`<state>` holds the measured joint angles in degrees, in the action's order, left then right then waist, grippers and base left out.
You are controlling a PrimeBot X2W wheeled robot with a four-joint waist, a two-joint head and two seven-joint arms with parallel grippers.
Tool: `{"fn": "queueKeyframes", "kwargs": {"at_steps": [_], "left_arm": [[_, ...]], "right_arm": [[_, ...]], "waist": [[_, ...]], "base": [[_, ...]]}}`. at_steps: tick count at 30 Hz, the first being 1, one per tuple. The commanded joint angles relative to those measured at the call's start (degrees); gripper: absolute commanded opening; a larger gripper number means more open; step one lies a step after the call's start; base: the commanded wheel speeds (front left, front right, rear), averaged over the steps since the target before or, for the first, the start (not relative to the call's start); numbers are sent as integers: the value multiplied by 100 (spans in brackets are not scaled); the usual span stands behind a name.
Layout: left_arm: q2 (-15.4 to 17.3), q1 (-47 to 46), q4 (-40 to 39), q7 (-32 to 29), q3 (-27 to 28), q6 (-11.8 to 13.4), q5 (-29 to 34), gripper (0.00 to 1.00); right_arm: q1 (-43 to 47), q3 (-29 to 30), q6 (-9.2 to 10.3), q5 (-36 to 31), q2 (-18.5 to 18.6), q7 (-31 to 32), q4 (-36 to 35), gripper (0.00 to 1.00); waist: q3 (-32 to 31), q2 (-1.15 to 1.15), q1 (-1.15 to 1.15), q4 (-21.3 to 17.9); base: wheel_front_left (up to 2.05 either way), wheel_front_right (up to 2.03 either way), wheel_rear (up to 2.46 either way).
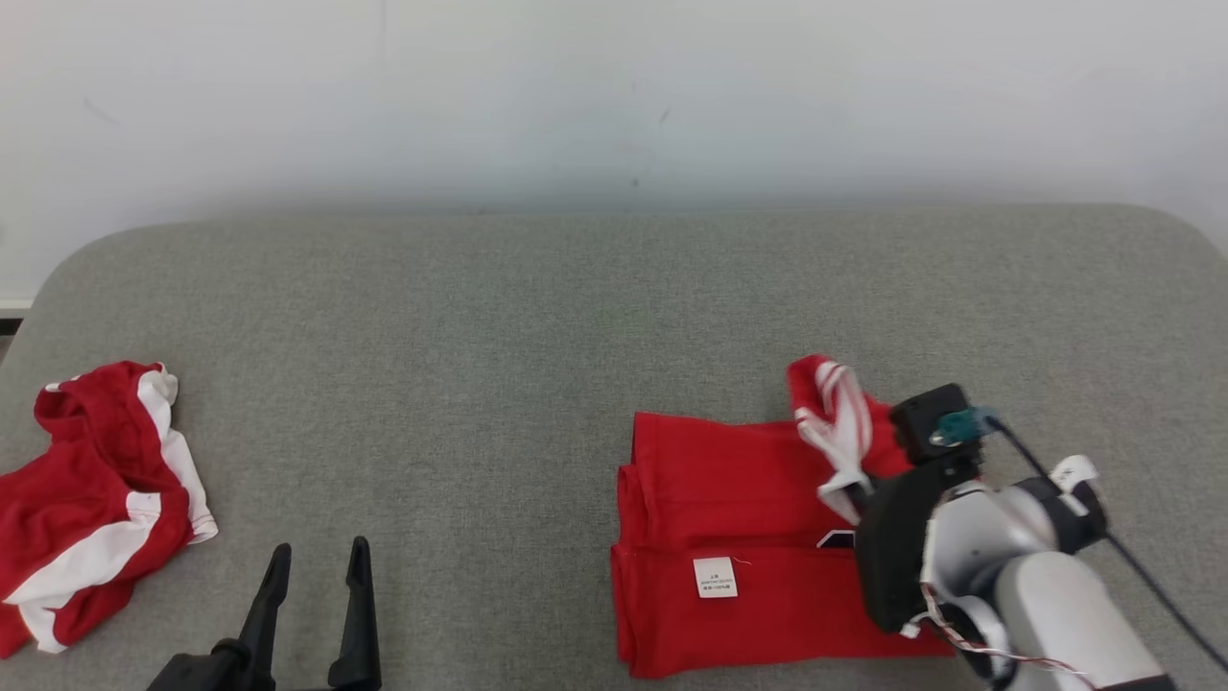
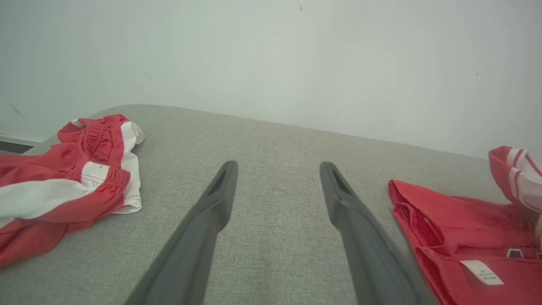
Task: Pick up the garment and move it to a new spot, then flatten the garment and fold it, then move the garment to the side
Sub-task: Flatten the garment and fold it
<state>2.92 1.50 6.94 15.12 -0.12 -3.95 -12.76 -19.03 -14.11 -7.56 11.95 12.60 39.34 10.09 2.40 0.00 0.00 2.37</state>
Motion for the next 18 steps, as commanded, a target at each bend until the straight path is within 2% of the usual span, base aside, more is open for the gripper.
{"fn": "queueKeyframes", "kwargs": {"at_steps": [1,7,18], "left_arm": [[-2,-66,7,3,-31,32,-21,100],[-2,-132,21,3,-134,70,-87,100],[-2,-183,46,3,-147,61,-141,100]], "right_arm": [[-92,-126,15,96,-111,-53,120,0],[-409,-582,15,285,-520,-295,737,0],[-939,-1035,15,419,-886,-705,1816,0]], "waist": [[52,0,0,64],[131,0,0,230],[228,0,0,355]], "base": [[0,0,0],[0,0,0],[0,0,0]]}}
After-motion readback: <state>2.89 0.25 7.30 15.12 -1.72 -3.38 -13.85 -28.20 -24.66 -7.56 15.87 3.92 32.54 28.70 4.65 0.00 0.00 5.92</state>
